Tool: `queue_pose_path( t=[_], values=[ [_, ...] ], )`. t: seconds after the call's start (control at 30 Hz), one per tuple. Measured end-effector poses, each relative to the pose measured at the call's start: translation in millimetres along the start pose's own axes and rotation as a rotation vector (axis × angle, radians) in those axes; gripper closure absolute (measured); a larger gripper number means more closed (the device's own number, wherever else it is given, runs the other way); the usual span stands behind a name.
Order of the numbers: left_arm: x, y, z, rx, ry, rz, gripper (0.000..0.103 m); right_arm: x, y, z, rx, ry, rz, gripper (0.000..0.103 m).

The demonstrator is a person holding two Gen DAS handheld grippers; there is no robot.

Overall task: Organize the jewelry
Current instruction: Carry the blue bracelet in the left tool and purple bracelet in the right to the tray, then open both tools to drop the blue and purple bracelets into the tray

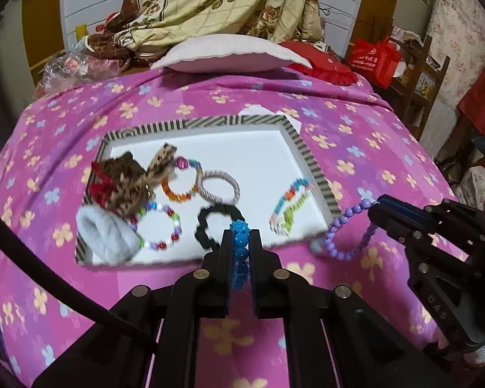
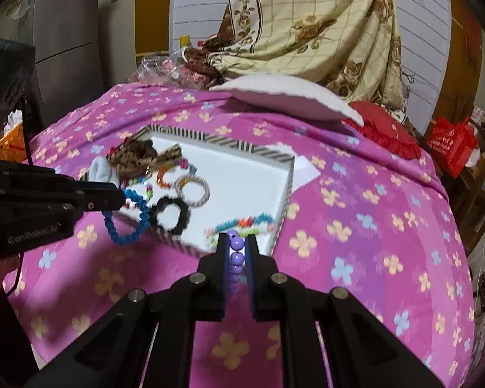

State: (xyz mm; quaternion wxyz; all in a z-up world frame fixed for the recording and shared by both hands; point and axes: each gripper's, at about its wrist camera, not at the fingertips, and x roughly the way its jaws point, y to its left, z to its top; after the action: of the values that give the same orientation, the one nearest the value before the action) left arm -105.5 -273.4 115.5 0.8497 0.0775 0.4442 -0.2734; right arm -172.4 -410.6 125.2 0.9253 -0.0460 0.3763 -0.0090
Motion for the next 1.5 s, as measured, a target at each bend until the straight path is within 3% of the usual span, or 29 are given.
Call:
queue_pose_path(
  t=[0.37,0.7,1.03,1.3,1.5],
  values=[
    [42.6,3.6,54.5,0.030,-0.004,0.044,0.103,58.9,-15.9,38.4,0.013,0.024,0.008,0.094],
    [111.1,33.0,97.8,-0.047,0.042,0.075,0.103,130.9,-27.6,55.9,0.085,0.097,0.086,0.094],
    [156.2,67.0,91.6,-0.136,0.127,0.113,0.103,190.2,-50.4,47.5,0.109,0.215,0.015,0.094],
    [158.2,65.4,92.5,-0.131,0.127,0.123,0.103,193.3,-45.3,46.0,0.116,0.216,0.016,0.093],
    [152.7,63.5,91.7,-0.134,0.125,0.125,0.103,183.5,-47.8,46.9,0.151,0.201,0.023,0.085]
  ],
)
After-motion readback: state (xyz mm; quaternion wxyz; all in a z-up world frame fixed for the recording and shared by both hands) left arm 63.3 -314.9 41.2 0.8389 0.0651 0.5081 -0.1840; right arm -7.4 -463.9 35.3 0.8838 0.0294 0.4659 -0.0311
